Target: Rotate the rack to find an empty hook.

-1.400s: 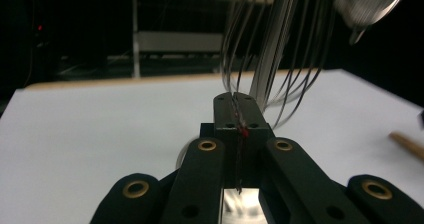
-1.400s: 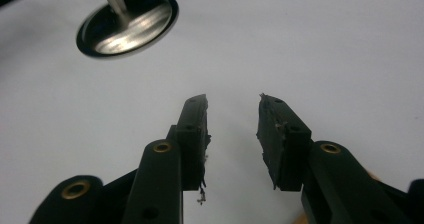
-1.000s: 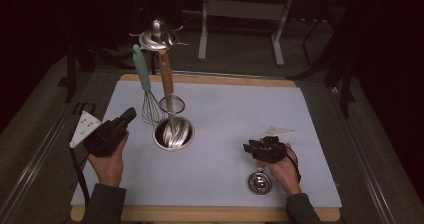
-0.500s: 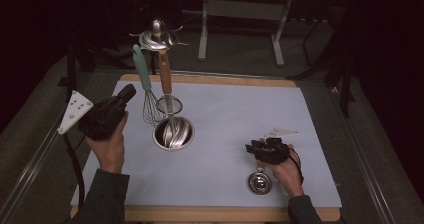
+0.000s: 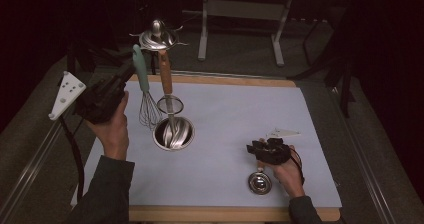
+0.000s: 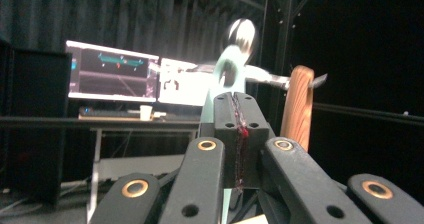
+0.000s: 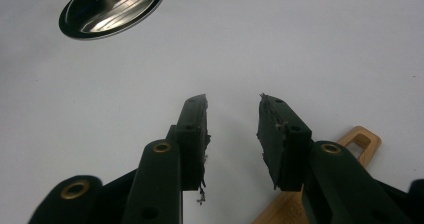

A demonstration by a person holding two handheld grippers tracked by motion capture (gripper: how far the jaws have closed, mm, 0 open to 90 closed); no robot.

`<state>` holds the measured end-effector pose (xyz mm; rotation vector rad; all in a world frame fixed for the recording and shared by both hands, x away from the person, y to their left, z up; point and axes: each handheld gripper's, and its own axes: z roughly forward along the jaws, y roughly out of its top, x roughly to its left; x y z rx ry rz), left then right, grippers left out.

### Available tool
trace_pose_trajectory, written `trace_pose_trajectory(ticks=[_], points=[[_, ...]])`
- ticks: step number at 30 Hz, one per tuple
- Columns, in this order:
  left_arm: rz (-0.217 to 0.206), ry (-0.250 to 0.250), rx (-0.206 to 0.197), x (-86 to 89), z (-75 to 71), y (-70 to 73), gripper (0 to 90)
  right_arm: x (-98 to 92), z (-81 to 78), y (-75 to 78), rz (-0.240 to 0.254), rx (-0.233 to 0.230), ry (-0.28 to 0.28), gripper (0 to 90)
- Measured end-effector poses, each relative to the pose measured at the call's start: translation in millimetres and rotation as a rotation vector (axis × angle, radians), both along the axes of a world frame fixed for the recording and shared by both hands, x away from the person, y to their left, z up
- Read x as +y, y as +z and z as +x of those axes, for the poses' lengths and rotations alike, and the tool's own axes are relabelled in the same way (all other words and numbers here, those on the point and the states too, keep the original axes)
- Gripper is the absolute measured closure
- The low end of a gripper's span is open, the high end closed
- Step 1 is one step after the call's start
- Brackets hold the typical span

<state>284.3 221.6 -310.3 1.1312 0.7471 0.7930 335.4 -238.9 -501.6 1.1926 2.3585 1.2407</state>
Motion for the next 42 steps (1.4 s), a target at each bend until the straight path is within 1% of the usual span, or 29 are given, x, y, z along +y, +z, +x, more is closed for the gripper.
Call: trace_pose_trajectory(ticks=[1, 2, 5, 9, 10, 11, 13, 14, 16, 18, 21, 25, 28, 32, 37, 38, 42], points=[[0.000, 0.000, 0.000, 0.0, 0.0, 0.0, 90.0, 0.0, 0.0, 0.0, 0.000, 0.000, 0.000, 63.7], [-0.011, -0.009, -0.015, -1.6, -0.1, 5.6, 90.0, -0.4, -0.2, 0.1, 0.000, -0.001, -0.001, 63.7], [-0.026, -0.014, -0.040, -4.3, -0.6, 12.6, 90.0, -0.6, -0.7, 1.0, 0.011, -0.004, 0.001, 63.7], [-0.027, -0.010, -0.047, -7.5, 1.5, 17.5, 90.0, -0.5, -1.0, 1.3, 0.011, -0.005, 0.001, 63.7], [-0.016, -0.001, -0.043, -8.9, 3.2, 19.5, 90.0, -0.6, -1.1, 1.1, 0.011, -0.003, 0.001, 63.7], [-0.016, 0.001, -0.039, -9.2, 4.3, 20.3, 90.0, -0.8, -1.1, 1.0, 0.012, -0.002, 0.000, 63.7], [-0.018, 0.003, -0.038, -9.3, 5.2, 20.8, 90.0, -1.2, -1.0, 0.9, 0.012, -0.001, -0.001, 63.7], [-0.022, 0.010, -0.028, -9.7, 7.7, 22.1, 90.0, -1.6, -0.7, 0.6, 0.012, -0.002, 0.000, 63.7], [-0.030, 0.012, -0.024, -9.8, 9.0, 22.5, 90.0, -1.6, -0.6, 0.3, 0.012, -0.002, 0.001, 63.7], [-0.033, 0.014, -0.025, -9.7, 9.4, 22.6, 90.0, -1.4, -0.9, 0.4, 0.012, 0.000, 0.000, 63.7], [-0.024, 0.018, -0.024, -9.3, 9.1, 22.7, 90.0, -1.6, -1.1, 0.6, 0.014, -0.002, 0.000, 63.7], [-0.023, 0.027, -0.025, -8.6, 9.2, 22.9, 90.0, -1.4, -1.2, 0.2, 0.014, -0.001, 0.000, 63.7], [-0.035, 0.026, -0.017, -5.5, 10.8, 23.2, 90.0, -1.1, -1.5, 0.3, 0.015, -0.002, 0.000, 63.7], [-0.027, 0.036, -0.013, -3.5, 12.1, 24.2, 90.0, -0.7, -1.4, -0.3, 0.012, 0.001, 0.001, 63.7], [-0.036, 0.045, -0.007, 0.2, 13.7, 25.7, 90.0, -0.3, -1.5, -0.7, 0.011, 0.001, 0.000, 63.7], [-0.046, 0.044, -0.005, 0.9, 14.7, 26.2, 90.0, -0.4, -1.4, -0.7, 0.011, 0.001, 0.001, 63.7], [-0.046, 0.055, 0.002, 2.2, 18.0, 27.2, 90.0, -0.1, -1.6, -1.2, 0.011, 0.003, 0.002, 63.7]])
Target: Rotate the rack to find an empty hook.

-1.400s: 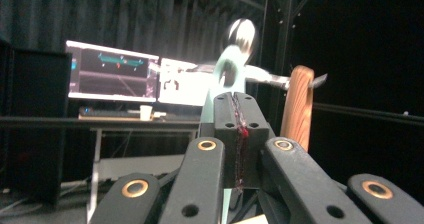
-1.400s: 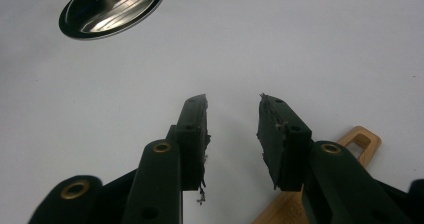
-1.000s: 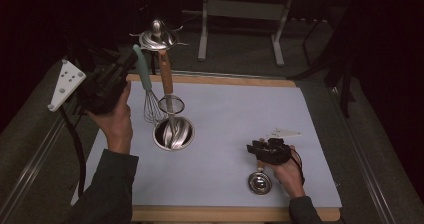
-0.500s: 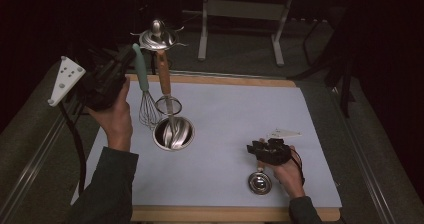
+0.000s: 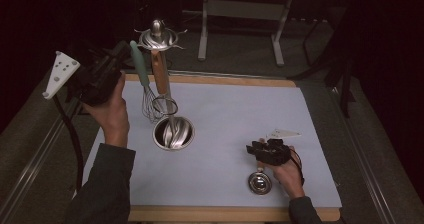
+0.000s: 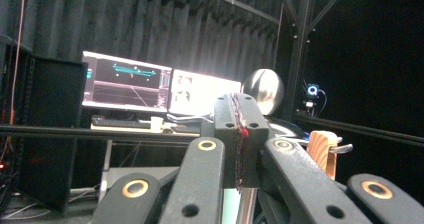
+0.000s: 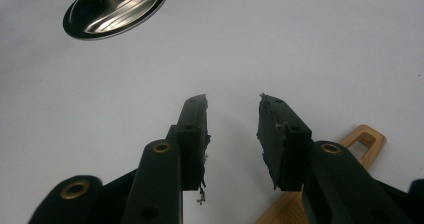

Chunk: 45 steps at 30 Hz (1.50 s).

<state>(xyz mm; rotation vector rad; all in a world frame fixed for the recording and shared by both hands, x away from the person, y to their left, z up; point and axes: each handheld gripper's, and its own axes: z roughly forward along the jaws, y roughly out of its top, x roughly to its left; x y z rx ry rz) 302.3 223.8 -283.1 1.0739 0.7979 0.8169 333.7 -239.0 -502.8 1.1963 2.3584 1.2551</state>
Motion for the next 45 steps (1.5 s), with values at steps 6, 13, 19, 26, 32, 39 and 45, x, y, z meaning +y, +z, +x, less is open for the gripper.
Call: trace_pose_trajectory(ticks=[6, 13, 19, 26, 32, 39, 45], points=[[0.016, 0.025, 0.008, -0.6, 3.6, 0.5, 90.0, -0.5, -0.2, -0.1, -0.001, -0.001, -0.003, 63.6], [0.017, 0.043, 0.026, 0.6, 10.1, 0.7, 90.0, -0.4, -0.6, 1.1, 0.000, -0.003, 0.000, 63.6], [0.025, 0.062, 0.045, 1.6, 16.1, 2.1, 90.0, -0.6, -0.8, 1.9, 0.002, -0.010, 0.001, 63.6], [0.045, 0.082, 0.068, 1.7, 23.4, 5.8, 90.0, -1.5, -0.6, 1.7, 0.000, -0.010, -0.001, 63.6], [0.045, 0.083, 0.084, 2.1, 28.4, 7.6, 90.0, -1.3, -0.6, 1.4, -0.002, -0.010, 0.000, 63.6], [0.034, 0.079, 0.092, 2.5, 32.8, 7.8, 90.0, -2.0, -0.4, 1.3, 0.001, -0.009, -0.001, 63.6], [0.053, 0.084, 0.112, 2.7, 37.2, 11.0, 90.0, -3.2, -0.4, 3.1, 0.009, -0.012, -0.005, 63.7]])
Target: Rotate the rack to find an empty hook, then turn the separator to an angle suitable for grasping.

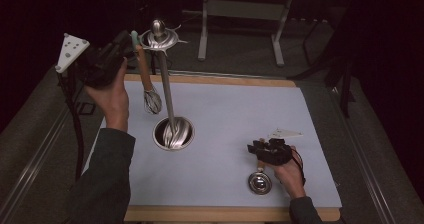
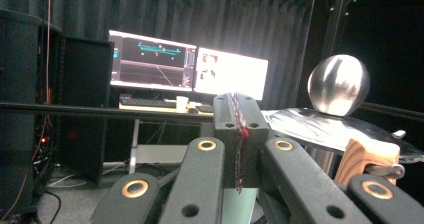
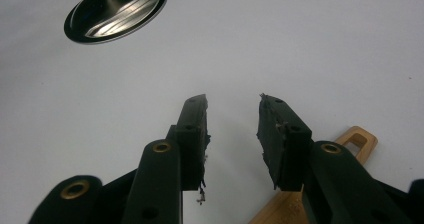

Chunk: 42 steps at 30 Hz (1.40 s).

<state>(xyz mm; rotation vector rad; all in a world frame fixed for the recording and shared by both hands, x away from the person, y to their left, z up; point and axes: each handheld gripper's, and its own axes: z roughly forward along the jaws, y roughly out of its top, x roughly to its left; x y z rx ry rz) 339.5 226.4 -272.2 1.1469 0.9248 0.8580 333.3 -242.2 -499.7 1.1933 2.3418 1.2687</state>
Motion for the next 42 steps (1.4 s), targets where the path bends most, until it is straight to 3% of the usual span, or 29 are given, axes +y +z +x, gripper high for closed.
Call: trace_pose_trajectory(ticks=[9, 29, 34, 42], points=[[0.010, 0.005, 0.008, -0.8, 3.0, 1.6, 90.0, 5.1, -0.2, -0.3, -0.015, -0.005, 0.012, 63.6], [0.067, -0.008, 0.014, 3.0, -11.6, -9.9, 89.1, -4.0, -1.1, 5.1, -0.014, -0.018, -0.014, 63.2], [0.083, -0.023, 0.022, 4.3, -17.6, -18.9, 88.2, -9.2, -0.1, 4.4, -0.004, -0.017, -0.027, 63.2], [0.078, -0.042, 0.046, 6.9, -26.7, -45.1, 87.1, -11.5, -0.9, 5.8, -0.003, -0.019, -0.035, 63.2]])
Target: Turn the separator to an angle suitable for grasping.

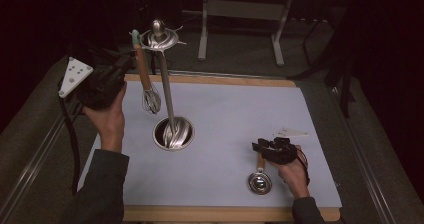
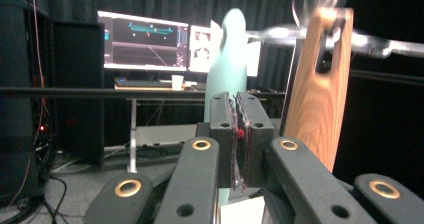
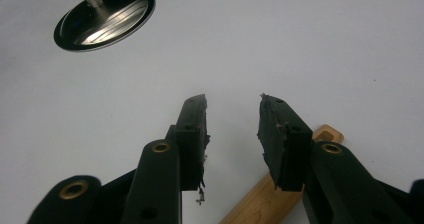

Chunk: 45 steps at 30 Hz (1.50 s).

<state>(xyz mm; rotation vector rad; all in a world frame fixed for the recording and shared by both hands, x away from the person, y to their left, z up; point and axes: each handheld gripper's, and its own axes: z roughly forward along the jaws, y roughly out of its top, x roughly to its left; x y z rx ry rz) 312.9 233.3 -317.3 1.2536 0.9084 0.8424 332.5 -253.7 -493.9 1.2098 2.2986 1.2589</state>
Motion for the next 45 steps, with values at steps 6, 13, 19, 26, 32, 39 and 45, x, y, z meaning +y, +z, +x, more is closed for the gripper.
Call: trace_pose_trajectory(ticks=[6, 13, 19, 26, 32, 39, 45], points=[[0.001, 0.000, 0.035, 2.1, -2.5, -25.3, 85.0, -4.7, 0.1, -0.5, -0.002, 0.004, -0.010, 63.8], [-0.002, 0.010, 0.061, 5.3, -9.3, -49.7, 83.1, -7.7, -0.2, -0.5, -0.004, 0.010, -0.019, 64.0], [-0.026, 0.006, 0.080, 9.7, -19.2, -70.3, 81.2, -14.3, -0.4, -1.2, -0.003, 0.023, -0.039, 64.6], [-0.020, 0.007, 0.131, 13.9, -24.9, -97.7, 79.0, -18.7, 0.4, -4.7, -0.032, 0.050, -0.085, 72.2], [0.001, 0.010, 0.201, 14.1, -24.9, -125.9, 78.5, -19.7, 0.9, -5.2, -0.049, 0.060, -0.105, 77.0], [0.030, -0.005, 0.279, 13.2, -26.4, -154.6, 77.2, -22.9, 1.8, -7.0, -0.079, 0.076, -0.131, 82.7], [0.068, -0.011, 0.355, 14.2, -32.4, -177.0, 76.2, -24.9, 2.6, -8.0, -0.106, 0.073, -0.138, 89.4]])
